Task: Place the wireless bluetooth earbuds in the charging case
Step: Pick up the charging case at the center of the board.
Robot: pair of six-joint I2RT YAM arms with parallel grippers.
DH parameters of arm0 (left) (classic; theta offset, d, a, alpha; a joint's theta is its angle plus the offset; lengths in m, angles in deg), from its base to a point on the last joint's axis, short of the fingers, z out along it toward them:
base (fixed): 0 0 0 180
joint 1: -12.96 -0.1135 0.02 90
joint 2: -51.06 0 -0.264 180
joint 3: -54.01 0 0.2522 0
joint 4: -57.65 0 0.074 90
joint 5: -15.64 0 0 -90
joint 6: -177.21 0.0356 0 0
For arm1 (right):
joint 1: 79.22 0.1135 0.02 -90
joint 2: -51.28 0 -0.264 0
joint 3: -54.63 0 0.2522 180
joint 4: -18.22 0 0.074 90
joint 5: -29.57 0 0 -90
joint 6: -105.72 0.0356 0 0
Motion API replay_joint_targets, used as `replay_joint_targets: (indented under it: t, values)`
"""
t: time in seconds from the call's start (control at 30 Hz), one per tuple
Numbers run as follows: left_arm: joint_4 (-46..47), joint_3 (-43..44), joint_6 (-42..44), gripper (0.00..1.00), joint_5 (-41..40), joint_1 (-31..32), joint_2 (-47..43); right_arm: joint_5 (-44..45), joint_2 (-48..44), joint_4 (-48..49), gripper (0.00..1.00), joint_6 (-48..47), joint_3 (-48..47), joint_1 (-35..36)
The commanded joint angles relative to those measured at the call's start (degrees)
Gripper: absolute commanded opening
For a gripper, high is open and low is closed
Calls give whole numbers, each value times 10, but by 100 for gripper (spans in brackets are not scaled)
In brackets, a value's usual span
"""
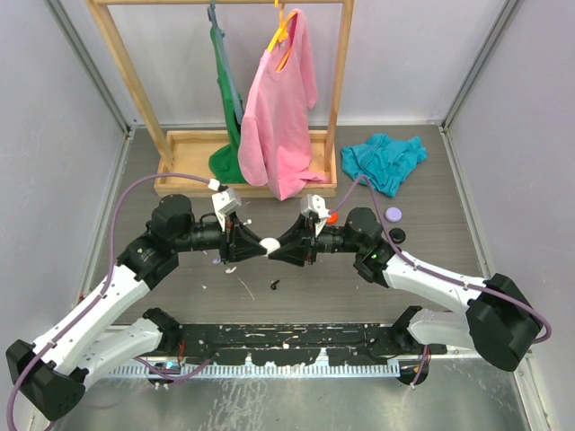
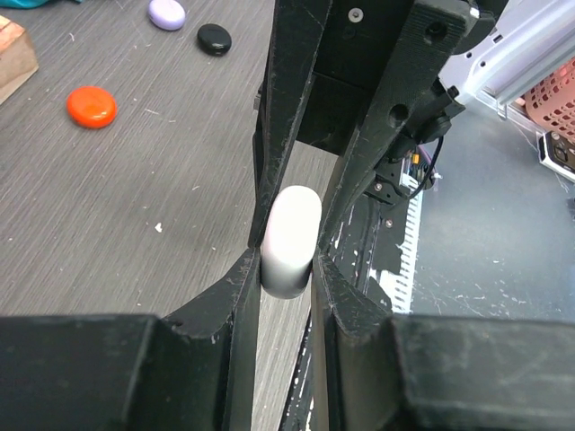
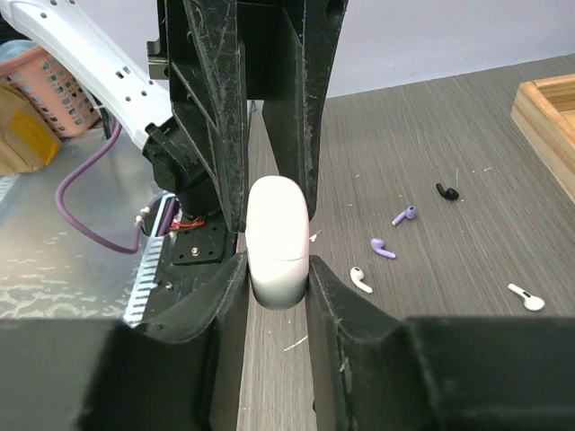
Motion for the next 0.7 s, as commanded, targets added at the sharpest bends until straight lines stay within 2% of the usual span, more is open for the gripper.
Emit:
replay_joint_targets:
  t: [0.0, 0.1, 0.23, 0.37, 0.67]
  values:
    - [16, 26, 7, 1, -3, 3, -19, -6, 1, 37, 28, 7, -16, -2]
    - [17, 23, 7, 6, -9, 2, -27, -6, 0, 45, 20, 9, -10, -1]
    - [28, 11, 2, 22, -22, 3, -40, -3, -4, 76, 15, 19, 2, -1]
    - [40, 3, -6, 37, -34, 3, -44, 2, -6, 100, 14, 26, 11, -1]
    - [40, -1, -7, 56, -41, 3, -28, 12, -4, 130, 13, 33, 21, -1]
